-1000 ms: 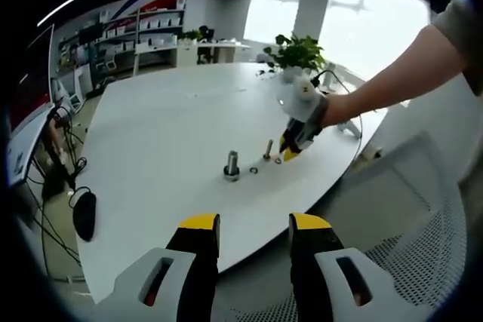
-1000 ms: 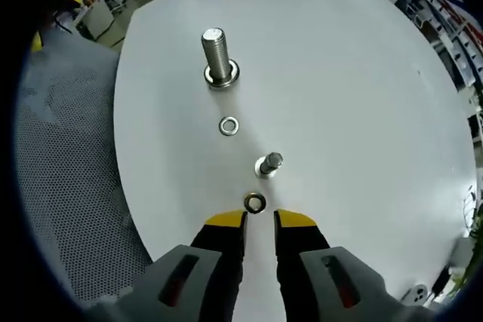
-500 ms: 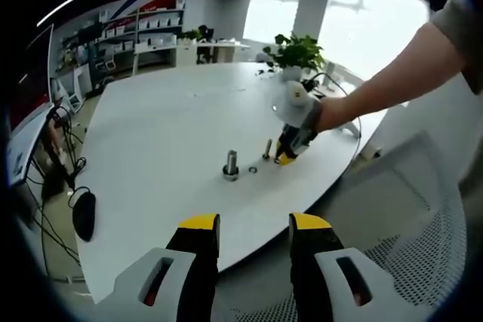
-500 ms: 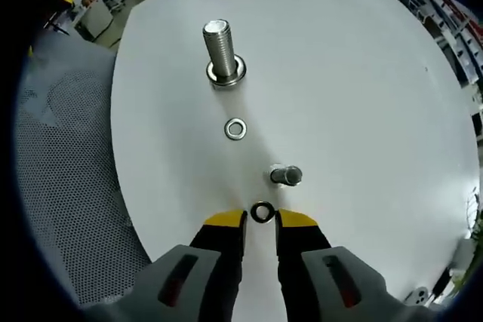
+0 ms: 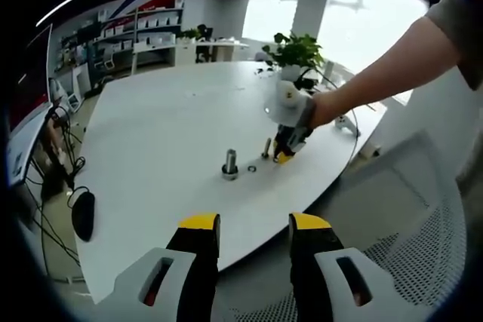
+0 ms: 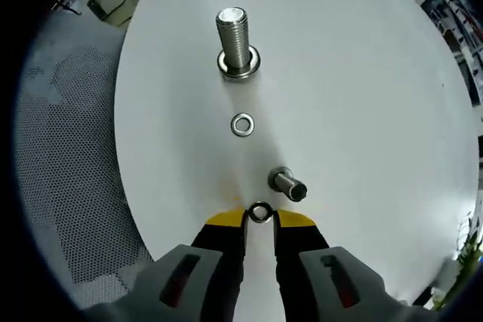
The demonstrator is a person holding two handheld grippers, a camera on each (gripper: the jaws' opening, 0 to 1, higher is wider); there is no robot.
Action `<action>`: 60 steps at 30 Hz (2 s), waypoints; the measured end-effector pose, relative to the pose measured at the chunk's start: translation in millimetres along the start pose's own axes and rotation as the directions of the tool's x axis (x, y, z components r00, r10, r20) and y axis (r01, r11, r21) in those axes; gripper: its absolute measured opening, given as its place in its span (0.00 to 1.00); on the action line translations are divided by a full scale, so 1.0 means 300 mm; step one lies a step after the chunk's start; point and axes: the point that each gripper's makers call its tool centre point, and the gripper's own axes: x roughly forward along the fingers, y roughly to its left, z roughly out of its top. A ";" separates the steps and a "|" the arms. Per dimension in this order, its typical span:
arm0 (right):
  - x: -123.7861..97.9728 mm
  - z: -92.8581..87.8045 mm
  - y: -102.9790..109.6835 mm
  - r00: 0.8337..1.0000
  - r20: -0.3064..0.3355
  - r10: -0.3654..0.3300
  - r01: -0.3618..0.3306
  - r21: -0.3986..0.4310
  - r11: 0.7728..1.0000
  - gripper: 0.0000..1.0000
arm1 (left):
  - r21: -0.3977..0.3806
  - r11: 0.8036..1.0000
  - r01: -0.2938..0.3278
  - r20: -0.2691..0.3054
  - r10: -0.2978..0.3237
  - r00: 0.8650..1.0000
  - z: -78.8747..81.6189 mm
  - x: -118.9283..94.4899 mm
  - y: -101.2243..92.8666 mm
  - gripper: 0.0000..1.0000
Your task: Place the washer onto the threaded stud by aligning its center hole with the stud, sliding it down to the base, and recovering from edge contact or off-axis alignment until the washer reaches the visible bottom stop.
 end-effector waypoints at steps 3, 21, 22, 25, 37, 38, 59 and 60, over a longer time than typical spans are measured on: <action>-0.001 -0.001 0.002 1.000 -0.014 -0.003 0.003 -0.009 1.000 0.16 | 0.002 1.000 -0.001 0.000 0.001 1.000 0.000 0.000 0.001 0.34; -0.002 -0.003 -0.014 1.000 0.012 0.000 -0.002 0.164 0.986 0.14 | -0.002 1.000 -0.013 0.014 0.013 1.000 0.007 -0.004 0.008 0.34; -0.003 -0.005 -0.012 1.000 0.019 -0.005 0.002 0.162 0.987 0.14 | -0.002 1.000 -0.012 0.014 0.012 1.000 0.007 -0.003 0.007 0.34; -0.005 -0.004 -0.003 0.998 0.060 -0.036 0.026 0.157 0.987 0.14 | 0.001 1.000 -0.011 0.013 0.011 1.000 0.007 -0.003 0.006 0.34; -0.008 -0.003 -0.003 0.991 0.111 -0.069 0.046 0.196 0.979 0.13 | 0.004 1.000 -0.006 0.006 0.006 1.000 0.004 -0.002 0.004 0.34; -0.008 -0.002 0.003 0.991 0.114 -0.069 0.046 0.195 0.980 0.13 | 0.003 1.000 -0.005 0.007 0.005 1.000 0.005 -0.002 0.004 0.34; -0.145 0.012 -0.065 0.966 0.226 -0.128 0.065 0.264 0.962 0.13 | -0.007 1.000 -0.008 -0.002 0.008 1.000 -0.001 -0.001 0.009 0.34; -0.151 0.012 -0.067 0.964 0.232 -0.131 0.067 0.267 0.961 0.13 | -0.006 1.000 -0.007 -0.003 0.007 1.000 -0.001 -0.001 0.007 0.34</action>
